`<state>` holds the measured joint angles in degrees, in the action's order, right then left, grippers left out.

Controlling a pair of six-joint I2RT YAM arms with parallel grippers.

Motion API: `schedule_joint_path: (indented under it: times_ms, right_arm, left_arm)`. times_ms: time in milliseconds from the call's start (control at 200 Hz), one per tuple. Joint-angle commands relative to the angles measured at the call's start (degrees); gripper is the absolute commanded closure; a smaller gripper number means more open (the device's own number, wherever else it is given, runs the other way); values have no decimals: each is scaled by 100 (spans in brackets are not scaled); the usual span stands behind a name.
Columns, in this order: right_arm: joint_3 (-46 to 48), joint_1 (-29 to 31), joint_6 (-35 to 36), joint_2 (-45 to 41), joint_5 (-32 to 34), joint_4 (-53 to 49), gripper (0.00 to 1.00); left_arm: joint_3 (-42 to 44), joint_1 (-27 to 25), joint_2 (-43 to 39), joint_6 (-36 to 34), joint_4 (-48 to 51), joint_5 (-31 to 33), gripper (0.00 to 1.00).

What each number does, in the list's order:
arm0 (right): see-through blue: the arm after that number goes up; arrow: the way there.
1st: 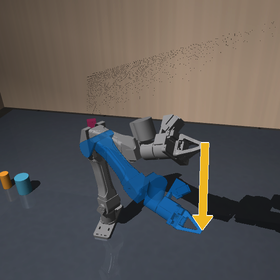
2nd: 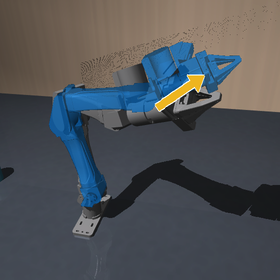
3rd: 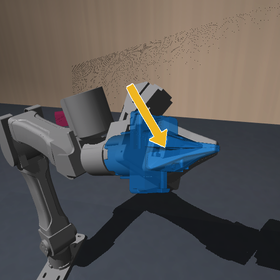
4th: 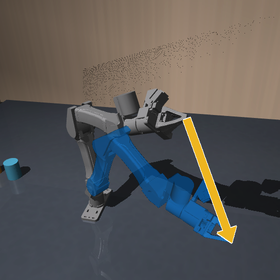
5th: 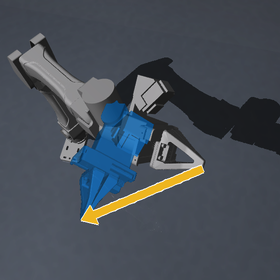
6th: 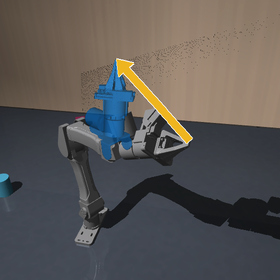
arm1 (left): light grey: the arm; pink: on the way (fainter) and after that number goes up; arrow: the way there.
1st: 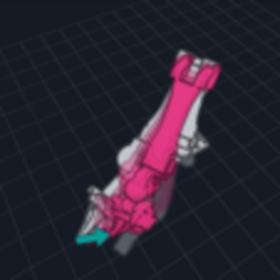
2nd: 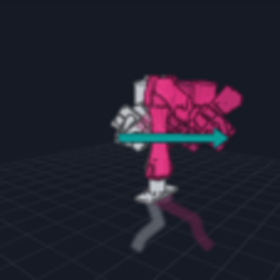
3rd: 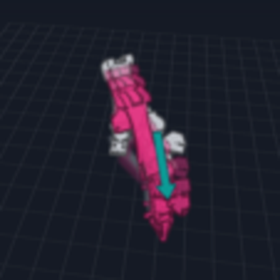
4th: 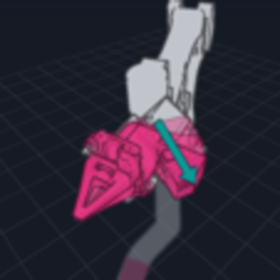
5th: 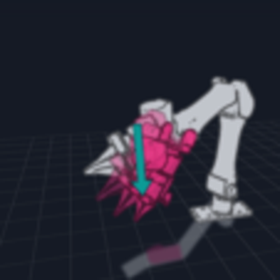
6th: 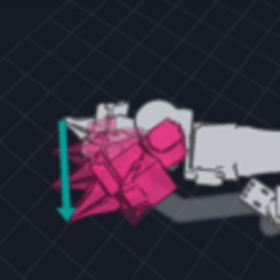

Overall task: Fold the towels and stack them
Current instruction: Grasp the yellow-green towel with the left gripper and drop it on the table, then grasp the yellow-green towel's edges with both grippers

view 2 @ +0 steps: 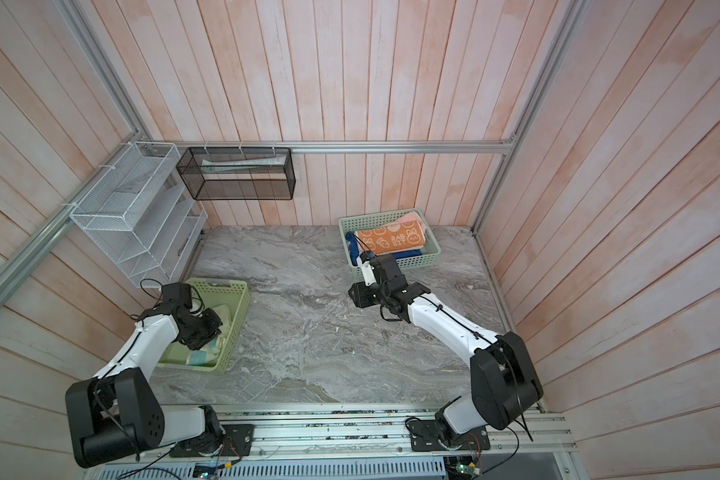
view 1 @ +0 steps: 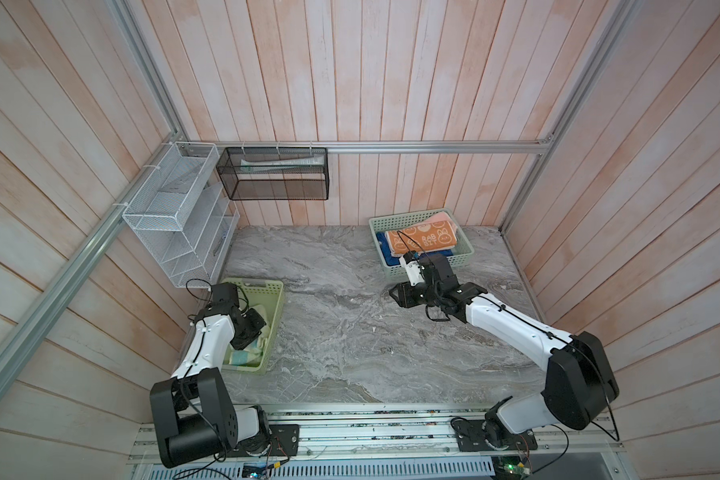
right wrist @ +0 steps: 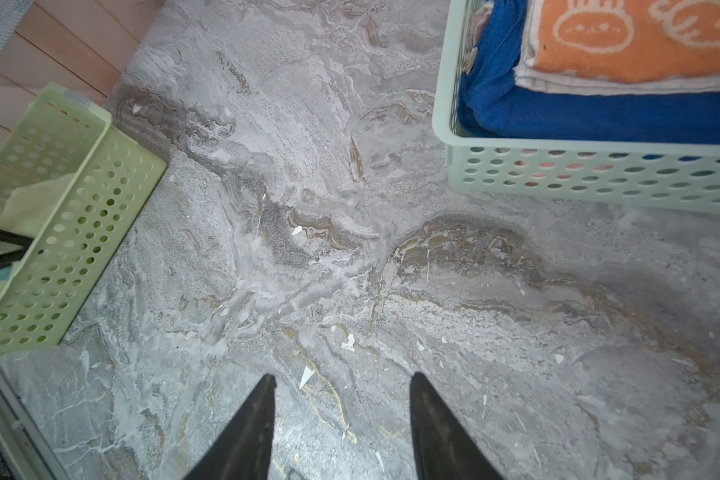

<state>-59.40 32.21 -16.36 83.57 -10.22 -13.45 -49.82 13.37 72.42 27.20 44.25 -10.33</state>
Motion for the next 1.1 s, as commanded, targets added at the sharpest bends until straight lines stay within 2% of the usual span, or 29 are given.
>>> schedule_joint_path:
  times_ms: [0, 85, 170, 330, 420, 485, 550, 575, 615, 635, 680, 725, 780, 860, 980, 1095]
  right_arm:
    - [113, -11, -270, -417, 9, 276, 48]
    - [241, -4, -351, -644, 74, 371, 47]
    - [256, -6, -411, -794, 55, 341, 48]
    - [145, -8, -450, -1143, 37, -57, 48]
    - [312, -19, -425, -1428, 173, -158, 48]
    - [401, -45, -408, -1586, 366, -271, 47]
    - [464, -140, -474, -1669, 407, -387, 48]
    - [492, -182, -514, -1693, 400, -416, 47]
    - [539, -232, -561, -1728, 381, -439, 47]
    - [566, -244, -589, -1737, 380, -452, 47]
    - [626, -259, -613, -1732, 363, -482, 47]
    - [662, -263, -639, -1694, 362, -544, 47]
    - [730, -264, -683, -1615, 322, -590, 47]
    - [907, -263, -768, -1462, 176, -549, 47]
    - [1193, -267, -901, -1080, -119, -381, 47]
    - [1265, -268, -949, -618, -358, -290, 47]
  left_arm:
    - [-1162, -867, -911, 3, 318, 504, 100]
    - [-2142, -1872, -1204, 191, 554, 1050, 100]
    - [-3071, -2898, -1216, 307, 486, 1257, 100]
    - [-4268, -4610, -711, 232, -272, 1085, 100]
    - [-4813, -5119, -177, 83, -461, 839, 100]
    - [-4942, -5141, 99, 89, -529, 710, 100]
    - [-4690, -5136, 165, 79, -822, 789, 99]
    - [-4533, -5129, 162, 86, -945, 881, 91]
    - [-4257, -5095, 168, 59, -1146, 1012, 66]
    - [-4102, -5052, 168, 61, -1226, 1038, 58]
    - [-3740, -4854, 166, 226, -1284, 1117, 47]
    - [-3356, -4507, 174, 606, -1190, 1062, 41]
    - [-2848, -3976, 179, 1022, -1095, 684, 41]
    - [-2164, -3461, 193, 1190, -1162, 24, 42]
    - [-1365, -3424, 149, 1158, -1386, -266, 49]
    - [-511, -3525, 197, 1370, -1839, -814, 54]
